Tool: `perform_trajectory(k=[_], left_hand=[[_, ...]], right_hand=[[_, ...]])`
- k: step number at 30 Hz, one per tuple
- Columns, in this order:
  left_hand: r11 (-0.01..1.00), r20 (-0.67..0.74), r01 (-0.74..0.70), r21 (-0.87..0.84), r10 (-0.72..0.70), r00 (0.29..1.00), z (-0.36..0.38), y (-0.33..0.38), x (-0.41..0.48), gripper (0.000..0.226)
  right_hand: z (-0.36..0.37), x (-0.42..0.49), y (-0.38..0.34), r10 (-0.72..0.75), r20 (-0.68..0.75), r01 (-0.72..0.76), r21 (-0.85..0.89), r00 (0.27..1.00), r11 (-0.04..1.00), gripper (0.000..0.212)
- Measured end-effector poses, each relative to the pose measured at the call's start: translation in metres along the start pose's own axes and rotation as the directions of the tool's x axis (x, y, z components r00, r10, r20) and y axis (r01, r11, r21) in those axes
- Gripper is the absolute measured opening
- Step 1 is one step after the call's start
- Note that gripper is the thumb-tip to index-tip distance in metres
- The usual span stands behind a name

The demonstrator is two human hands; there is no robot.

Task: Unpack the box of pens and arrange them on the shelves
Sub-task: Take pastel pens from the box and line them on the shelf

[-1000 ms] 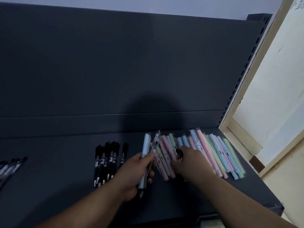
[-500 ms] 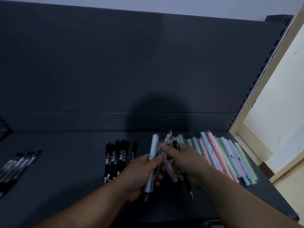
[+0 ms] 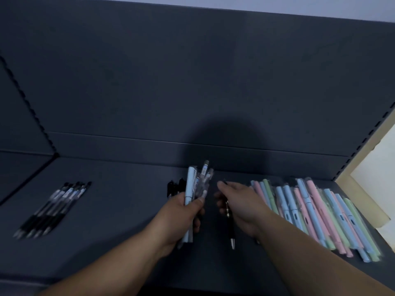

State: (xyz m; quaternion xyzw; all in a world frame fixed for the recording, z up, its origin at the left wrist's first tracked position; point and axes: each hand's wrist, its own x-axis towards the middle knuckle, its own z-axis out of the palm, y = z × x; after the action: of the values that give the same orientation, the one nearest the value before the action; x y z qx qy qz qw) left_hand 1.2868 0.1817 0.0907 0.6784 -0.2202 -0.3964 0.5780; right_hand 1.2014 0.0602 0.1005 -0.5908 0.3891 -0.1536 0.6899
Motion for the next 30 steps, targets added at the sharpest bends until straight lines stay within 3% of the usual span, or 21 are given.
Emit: perform_trajectory(k=[6, 10, 12, 16, 21, 30], left_hand=[[0.996, -0.133, -0.026, -0.086, 0.015, 0.991, -0.021, -0.001, 0.0, 0.016], [0.994, -0.15, -0.038, -0.1, 0.022, 0.988, -0.031, -0.002, 0.002, 0.015], [0.996, -0.149, -0.037, -0.086, 0.024, 0.989, -0.035, -0.003, 0.003, 0.016], [0.997, -0.135, -0.03, -0.07, 0.02, 0.991, -0.041, -0.007, 0.005, 0.017], [0.998, -0.121, -0.031, -0.048, 0.026, 0.992, -0.048, -0.01, 0.013, 0.018], [0.999, -0.078, -0.01, -0.049, 0.006, 0.997, -0.055, -0.007, 0.018, 0.015]], right_hand=[[0.013, 0.023, 0.011, 0.075, -0.072, -0.073, 0.042, 0.995, 0.996, 0.015], [0.012, 0.036, 0.022, -0.006, -0.19, -0.051, -0.295, 0.982, 0.954, 0.017], [0.011, 0.038, 0.024, -0.04, -0.206, -0.037, -0.359, 0.978, 0.933, 0.023], [0.012, 0.039, 0.027, -0.051, -0.178, -0.018, -0.369, 0.983, 0.929, 0.015], [0.014, 0.041, 0.036, -0.075, -0.181, -0.018, -0.463, 0.981, 0.886, 0.041], [0.026, 0.041, 0.04, -0.068, -0.117, 0.003, -0.478, 0.991, 0.878, 0.022]])
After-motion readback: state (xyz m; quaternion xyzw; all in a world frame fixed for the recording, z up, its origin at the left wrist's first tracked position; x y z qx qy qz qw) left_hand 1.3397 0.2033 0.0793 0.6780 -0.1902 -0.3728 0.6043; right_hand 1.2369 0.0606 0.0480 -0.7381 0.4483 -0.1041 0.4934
